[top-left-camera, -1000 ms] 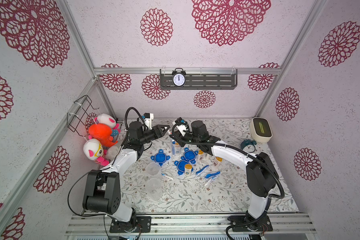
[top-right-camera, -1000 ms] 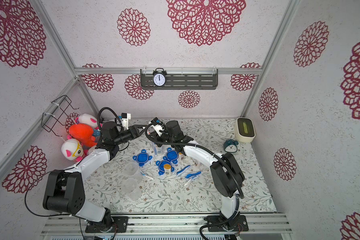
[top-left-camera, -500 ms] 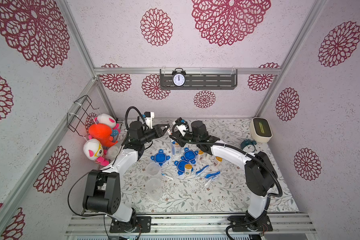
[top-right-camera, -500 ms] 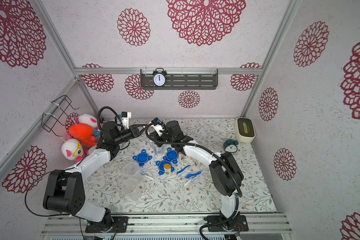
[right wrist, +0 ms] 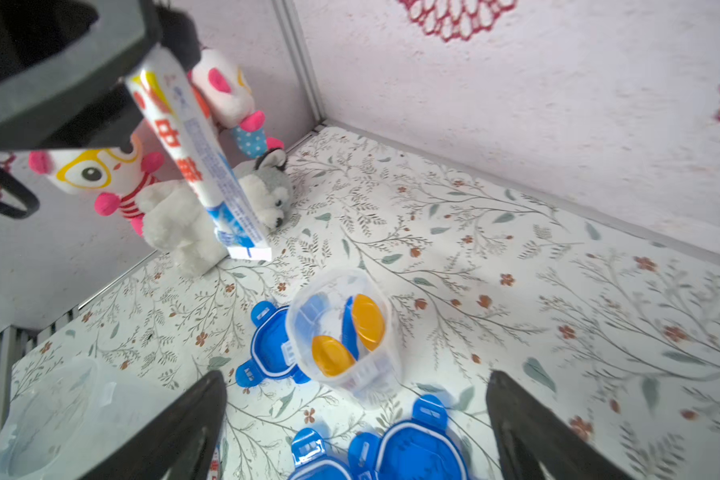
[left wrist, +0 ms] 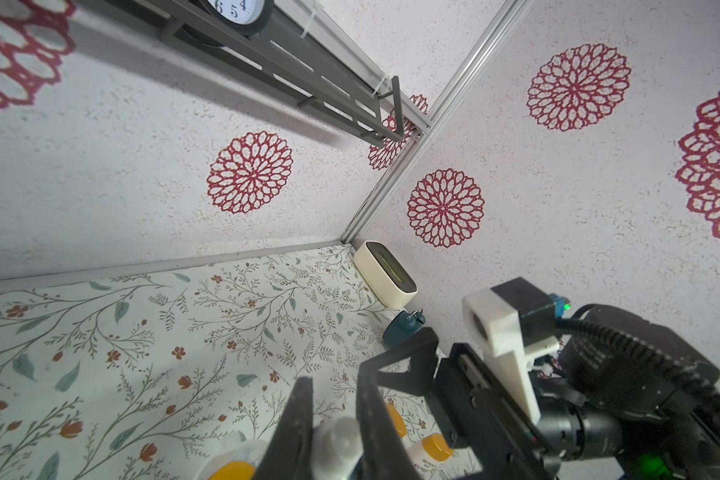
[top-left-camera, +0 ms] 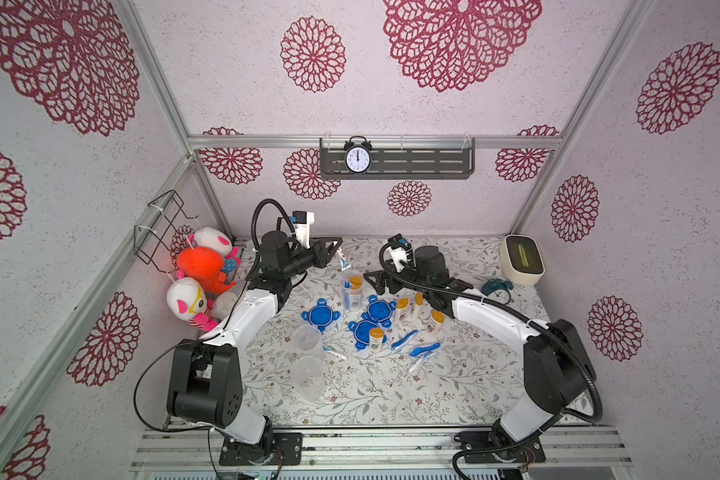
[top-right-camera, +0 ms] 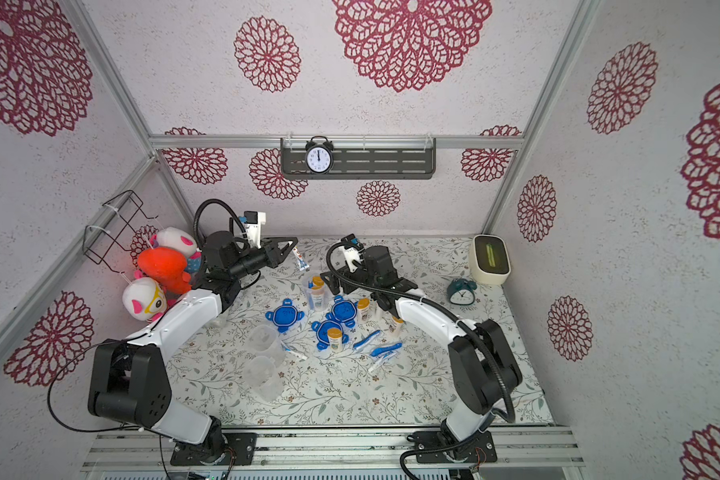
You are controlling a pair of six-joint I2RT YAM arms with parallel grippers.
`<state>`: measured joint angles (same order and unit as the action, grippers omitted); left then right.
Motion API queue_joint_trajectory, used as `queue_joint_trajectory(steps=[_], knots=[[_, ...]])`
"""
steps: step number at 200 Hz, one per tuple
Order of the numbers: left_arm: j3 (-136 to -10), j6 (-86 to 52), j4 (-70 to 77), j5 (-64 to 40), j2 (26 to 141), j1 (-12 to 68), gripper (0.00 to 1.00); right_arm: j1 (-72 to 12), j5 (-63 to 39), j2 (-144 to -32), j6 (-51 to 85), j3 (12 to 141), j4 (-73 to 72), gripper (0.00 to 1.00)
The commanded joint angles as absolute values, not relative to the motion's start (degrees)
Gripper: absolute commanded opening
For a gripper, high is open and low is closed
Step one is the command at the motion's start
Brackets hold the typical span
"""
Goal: Pack away toiletry kits
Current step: Place the toiletry item into the container.
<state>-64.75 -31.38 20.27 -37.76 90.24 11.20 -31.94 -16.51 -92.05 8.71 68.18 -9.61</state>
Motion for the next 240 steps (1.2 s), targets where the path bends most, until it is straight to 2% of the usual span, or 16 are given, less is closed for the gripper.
queue_joint_trajectory(steps=[1, 61, 163, 240], knots=[[-65.1, -27.3, 19.5, -37.6, 92.6, 12.7, 0.00, -29.8, -12.8, -87.5, 13.0, 67.9, -8.9, 0.98], [-65.5, -20.1, 16.6, -31.5, 94.8, 14.7, 0.00, -27.1, -14.0, -84.9, 15.9, 65.4, -9.5, 0.98], [-59.7, -17.3, 18.5, -7.1, 92.4, 21.6, 0.00, -26.7, -13.2, -82.4, 14.9, 63.5, -9.8, 0.98], [-57.9, -18.4, 23.2, -6.0, 92.0, 21.8, 0.00, -26.7, -13.5, -82.4, 15.0, 63.0, -9.6, 0.98]])
